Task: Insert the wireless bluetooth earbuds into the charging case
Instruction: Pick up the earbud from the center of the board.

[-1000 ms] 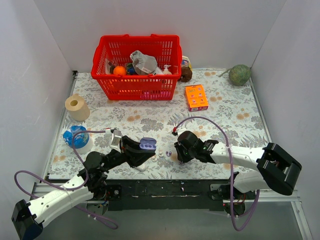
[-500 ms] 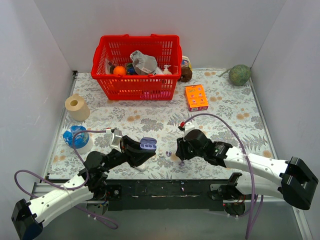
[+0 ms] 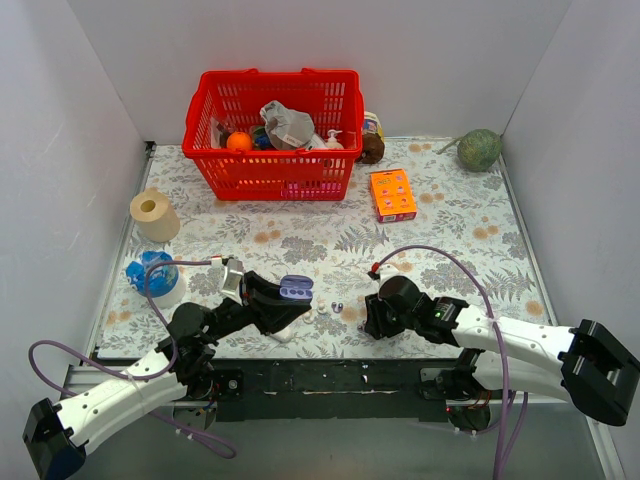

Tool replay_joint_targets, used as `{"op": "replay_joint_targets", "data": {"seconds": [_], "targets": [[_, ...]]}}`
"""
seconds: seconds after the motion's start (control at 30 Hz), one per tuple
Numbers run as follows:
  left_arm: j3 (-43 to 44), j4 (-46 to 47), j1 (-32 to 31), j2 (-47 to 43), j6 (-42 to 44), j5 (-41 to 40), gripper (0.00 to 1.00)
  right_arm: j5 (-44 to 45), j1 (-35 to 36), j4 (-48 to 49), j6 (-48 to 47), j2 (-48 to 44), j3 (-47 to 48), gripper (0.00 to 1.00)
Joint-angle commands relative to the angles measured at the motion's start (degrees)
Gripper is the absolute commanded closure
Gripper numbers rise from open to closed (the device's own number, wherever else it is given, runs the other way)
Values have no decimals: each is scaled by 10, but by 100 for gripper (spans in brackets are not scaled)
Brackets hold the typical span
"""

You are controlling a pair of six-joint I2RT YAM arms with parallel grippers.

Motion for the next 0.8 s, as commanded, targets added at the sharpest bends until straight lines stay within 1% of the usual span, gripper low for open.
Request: {"op": "replay_joint_targets", "data": {"seconds": [0.0, 0.17, 0.4, 0.5, 0.53, 0.77], "targets": [[-2, 7, 2, -6, -4, 3, 100, 5, 0, 27, 8, 3, 6, 53], [-4, -2, 2, -12, -5, 2, 100, 17, 0, 33, 6, 21, 11, 54], [-4, -5, 2, -15, -4, 1, 100, 20, 0, 41, 5, 44, 21, 60], [-4, -6, 2, -15, -2, 1, 100, 20, 0, 41, 0, 54, 26, 66], [-4, -6, 2, -14, -2, 2, 100, 19, 0, 41, 0, 57, 26, 70], [-12, 2, 2, -15, -1, -4, 100, 9, 0, 44, 3, 52, 8, 83]]}}
